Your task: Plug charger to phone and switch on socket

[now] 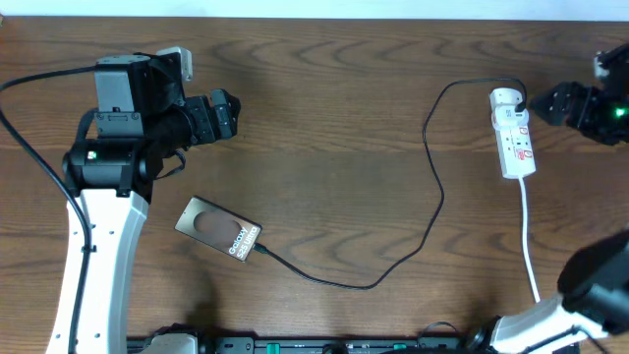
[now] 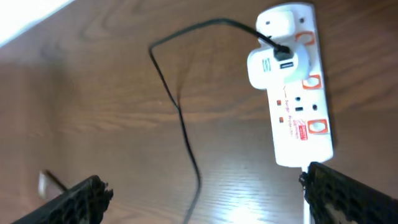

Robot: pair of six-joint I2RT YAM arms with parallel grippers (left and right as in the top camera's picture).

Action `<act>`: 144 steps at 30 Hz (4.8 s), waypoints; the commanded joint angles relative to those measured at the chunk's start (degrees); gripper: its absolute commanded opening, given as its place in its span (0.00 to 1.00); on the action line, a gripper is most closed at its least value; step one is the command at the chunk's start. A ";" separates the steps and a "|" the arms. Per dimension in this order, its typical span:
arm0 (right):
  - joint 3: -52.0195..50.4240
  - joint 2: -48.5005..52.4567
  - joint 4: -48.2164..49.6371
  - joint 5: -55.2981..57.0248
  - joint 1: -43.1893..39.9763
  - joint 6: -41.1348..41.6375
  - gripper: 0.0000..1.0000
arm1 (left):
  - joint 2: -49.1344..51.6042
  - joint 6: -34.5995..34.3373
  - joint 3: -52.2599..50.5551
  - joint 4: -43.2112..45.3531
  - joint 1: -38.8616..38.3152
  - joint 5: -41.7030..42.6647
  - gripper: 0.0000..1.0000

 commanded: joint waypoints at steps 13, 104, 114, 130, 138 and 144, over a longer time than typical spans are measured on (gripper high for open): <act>1.64 14.40 7.76 2.69 0.09 -12.35 0.99 | 0.85 0.92 1.62 0.33 -0.17 -0.70 0.92; 7.06 26.80 9.14 7.15 6.80 -5.62 0.92 | 5.18 -0.13 1.42 -2.34 -0.17 -0.70 0.92; 7.02 29.90 8.55 4.55 8.63 -4.52 0.85 | 5.18 -0.11 1.42 -2.56 -0.17 -0.70 0.92; 6.36 29.92 6.21 1.55 9.09 -3.26 0.84 | 5.18 0.37 1.42 -2.56 -0.17 -0.72 0.92; 3.52 29.92 7.96 -1.68 9.20 -3.19 0.84 | 5.18 0.37 1.42 -2.78 -0.17 -0.70 0.92; 3.50 29.88 7.50 3.41 9.11 -1.03 0.80 | 5.18 0.35 1.42 -2.78 -0.17 -0.72 0.92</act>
